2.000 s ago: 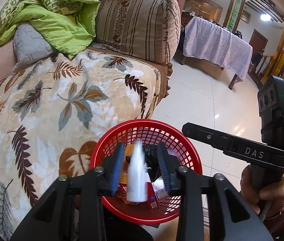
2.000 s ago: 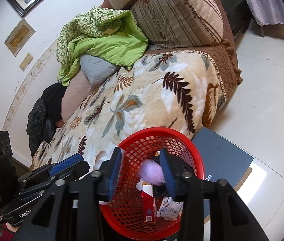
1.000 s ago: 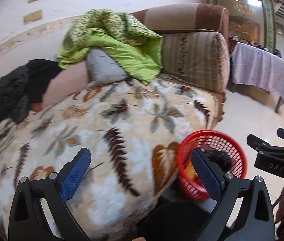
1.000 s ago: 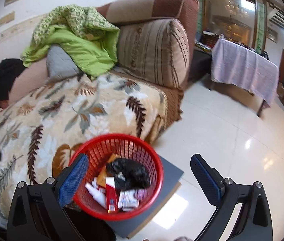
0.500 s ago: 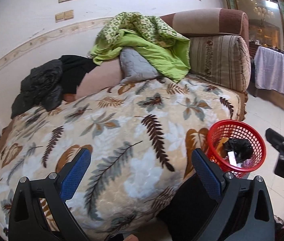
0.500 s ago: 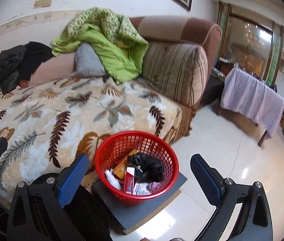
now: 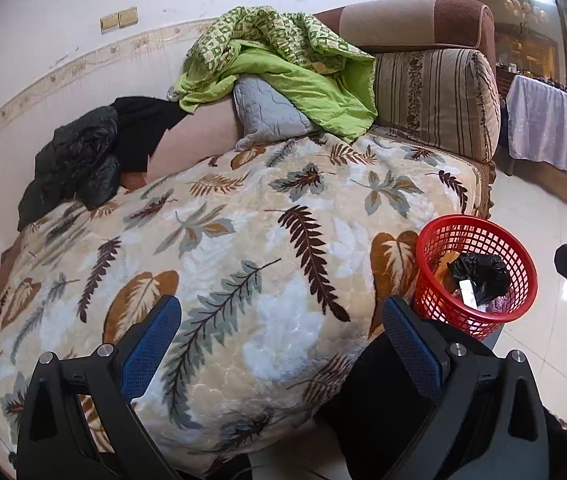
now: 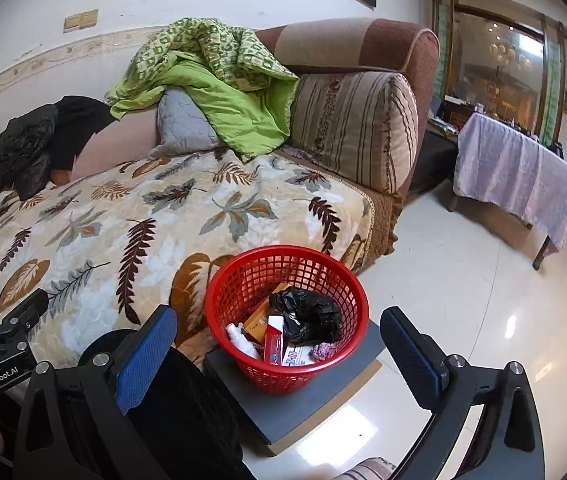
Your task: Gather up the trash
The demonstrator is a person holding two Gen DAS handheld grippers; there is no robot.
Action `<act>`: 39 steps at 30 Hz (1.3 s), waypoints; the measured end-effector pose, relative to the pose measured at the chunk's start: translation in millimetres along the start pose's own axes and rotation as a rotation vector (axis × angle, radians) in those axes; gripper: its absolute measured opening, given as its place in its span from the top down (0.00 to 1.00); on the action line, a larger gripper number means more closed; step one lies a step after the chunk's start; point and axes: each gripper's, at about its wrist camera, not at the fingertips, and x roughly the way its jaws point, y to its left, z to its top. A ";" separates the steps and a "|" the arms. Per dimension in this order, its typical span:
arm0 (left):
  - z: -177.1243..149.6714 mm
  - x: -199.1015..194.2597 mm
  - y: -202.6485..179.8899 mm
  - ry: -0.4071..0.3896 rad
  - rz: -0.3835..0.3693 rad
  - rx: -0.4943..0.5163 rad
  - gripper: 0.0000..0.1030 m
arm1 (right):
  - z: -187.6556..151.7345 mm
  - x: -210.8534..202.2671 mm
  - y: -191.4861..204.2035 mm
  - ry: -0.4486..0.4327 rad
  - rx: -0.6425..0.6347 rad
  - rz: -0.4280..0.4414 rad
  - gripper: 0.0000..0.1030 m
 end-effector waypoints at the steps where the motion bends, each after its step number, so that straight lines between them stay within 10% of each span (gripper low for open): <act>1: 0.0 1.1 0.3 0.004 -0.001 -0.001 0.03 | 0.0 1.3 -0.2 0.005 0.001 -0.001 0.00; 39: -3.4 1.2 0.4 0.003 0.017 0.011 0.03 | -4.1 12.0 9.2 0.037 -0.026 0.001 0.00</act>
